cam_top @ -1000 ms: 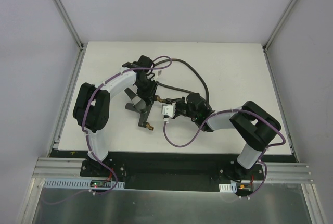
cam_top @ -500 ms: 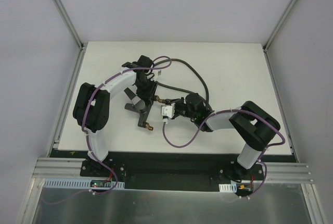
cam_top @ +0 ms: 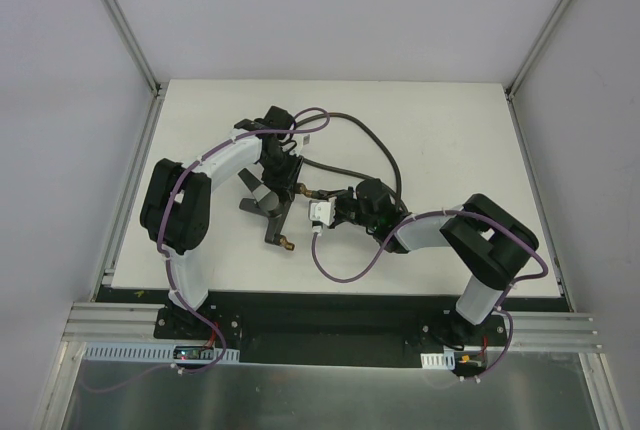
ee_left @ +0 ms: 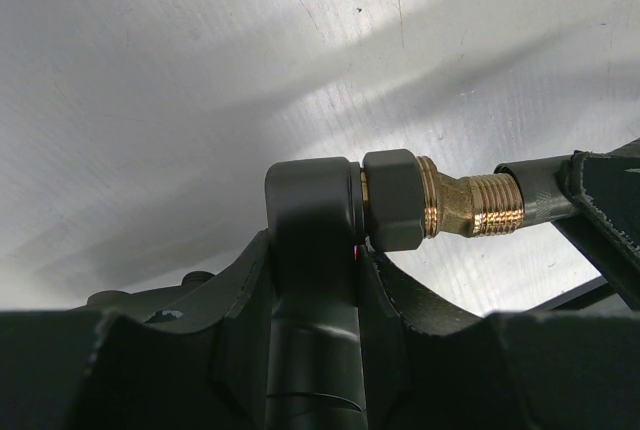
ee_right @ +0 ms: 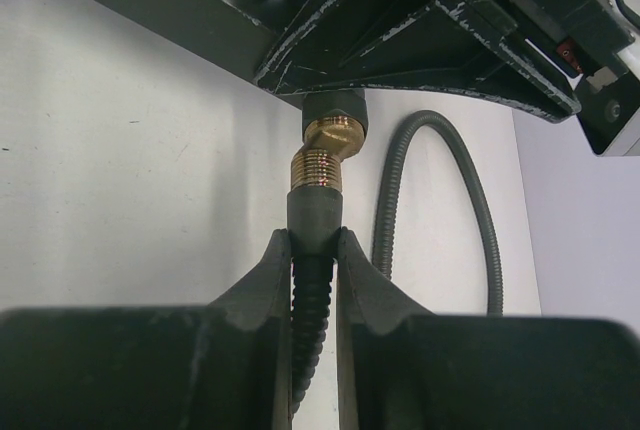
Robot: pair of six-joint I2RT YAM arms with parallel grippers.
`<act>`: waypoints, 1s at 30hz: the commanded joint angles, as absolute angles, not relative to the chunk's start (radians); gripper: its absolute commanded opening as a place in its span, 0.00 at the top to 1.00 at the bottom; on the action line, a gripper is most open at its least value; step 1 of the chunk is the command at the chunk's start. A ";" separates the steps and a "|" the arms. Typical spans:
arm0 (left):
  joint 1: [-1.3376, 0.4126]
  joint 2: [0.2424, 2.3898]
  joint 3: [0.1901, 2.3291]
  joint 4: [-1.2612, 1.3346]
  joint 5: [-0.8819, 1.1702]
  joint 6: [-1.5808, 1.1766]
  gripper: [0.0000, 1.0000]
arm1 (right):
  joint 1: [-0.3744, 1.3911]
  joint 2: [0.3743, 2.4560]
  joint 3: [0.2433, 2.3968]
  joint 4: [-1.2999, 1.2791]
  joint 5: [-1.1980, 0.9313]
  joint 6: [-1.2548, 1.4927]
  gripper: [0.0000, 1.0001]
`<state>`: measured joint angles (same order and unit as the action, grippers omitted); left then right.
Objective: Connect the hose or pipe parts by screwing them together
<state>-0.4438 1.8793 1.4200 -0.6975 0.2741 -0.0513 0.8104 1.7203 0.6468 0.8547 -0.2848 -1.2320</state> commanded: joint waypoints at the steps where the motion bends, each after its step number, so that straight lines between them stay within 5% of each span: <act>1: -0.454 1.824 1.470 -0.750 0.318 -0.058 1.00 | 0.825 1.717 0.698 0.900 -0.316 -1.198 0.99; 30: -0.454 1.838 1.485 -0.770 0.298 -0.060 1.00 | 0.834 1.721 0.692 0.890 -0.314 -1.250 0.99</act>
<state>-0.4458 1.8793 1.4250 -0.7177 0.2596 -0.0517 0.8200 1.7203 0.6491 0.8585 -0.2852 -1.2186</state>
